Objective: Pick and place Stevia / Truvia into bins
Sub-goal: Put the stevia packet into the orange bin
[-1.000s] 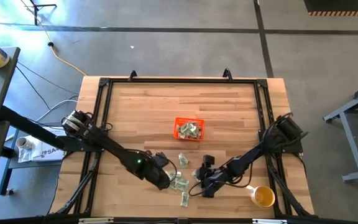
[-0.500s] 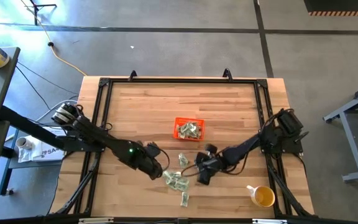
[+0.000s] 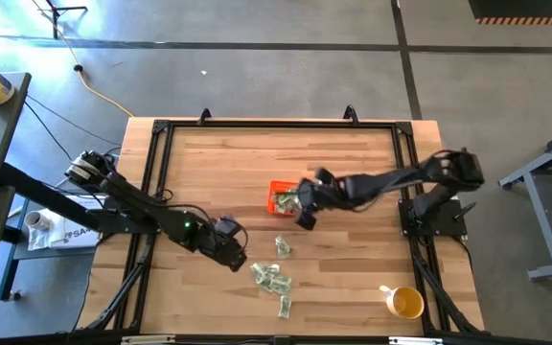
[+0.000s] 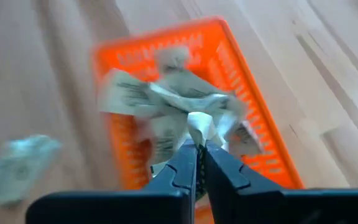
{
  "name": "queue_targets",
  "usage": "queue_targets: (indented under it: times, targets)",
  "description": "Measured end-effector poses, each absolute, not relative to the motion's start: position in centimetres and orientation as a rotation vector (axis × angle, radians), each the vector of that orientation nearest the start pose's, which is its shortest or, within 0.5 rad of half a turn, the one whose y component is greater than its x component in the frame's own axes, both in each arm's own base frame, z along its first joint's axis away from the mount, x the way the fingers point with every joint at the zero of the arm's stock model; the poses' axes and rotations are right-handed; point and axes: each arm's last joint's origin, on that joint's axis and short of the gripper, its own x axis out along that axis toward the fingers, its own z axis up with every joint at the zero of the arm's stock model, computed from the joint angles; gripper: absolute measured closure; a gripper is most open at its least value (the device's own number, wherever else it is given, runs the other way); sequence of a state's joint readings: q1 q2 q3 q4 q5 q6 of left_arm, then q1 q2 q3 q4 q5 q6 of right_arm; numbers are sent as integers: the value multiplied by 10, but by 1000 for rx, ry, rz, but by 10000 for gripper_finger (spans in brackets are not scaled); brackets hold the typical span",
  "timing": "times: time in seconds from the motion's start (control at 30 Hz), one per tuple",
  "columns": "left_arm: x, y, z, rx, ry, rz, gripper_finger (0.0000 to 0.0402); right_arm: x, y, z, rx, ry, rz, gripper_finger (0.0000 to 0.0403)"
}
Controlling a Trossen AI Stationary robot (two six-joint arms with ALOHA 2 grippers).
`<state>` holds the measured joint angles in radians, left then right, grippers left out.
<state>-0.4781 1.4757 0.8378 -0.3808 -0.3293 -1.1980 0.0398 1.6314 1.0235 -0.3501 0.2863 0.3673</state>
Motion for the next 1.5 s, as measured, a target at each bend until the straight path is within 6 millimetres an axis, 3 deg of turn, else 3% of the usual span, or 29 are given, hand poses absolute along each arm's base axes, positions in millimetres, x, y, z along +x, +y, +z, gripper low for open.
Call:
queue_targets:
  times: [0.17, 0.3, 0.57, 0.73, 0.9, 1.1, 1.33, 1.5]
  targets:
    - [256, -122, 190, -770, 793, 382, 160, 332, -20, 194, 195, 890, -384, 377]
    - [260, -123, 194, -798, 736, 361, 160, 331, -26, 192, 197, 901, -384, 338]
    - [272, -105, 196, -872, 709, 367, 160, 331, -20, 195, 238, 900, -331, 214]
    - [279, -90, 197, -920, 695, 381, 160, 325, -2, 207, 132, 877, -335, 166]
    - [295, -94, 186, -971, 627, 392, 160, 312, 20, 211, 9, 937, -364, 154]
    - [335, -110, 167, -952, 671, 424, 160, 299, 44, 206, -31, 967, -434, 153]
    - [371, -123, 151, -803, 868, 556, 160, 287, 54, 196, 7, 963, -505, 152]
    - [381, -124, 138, -764, 926, 559, 183, 285, 56, 195, 22, 968, -533, 152]
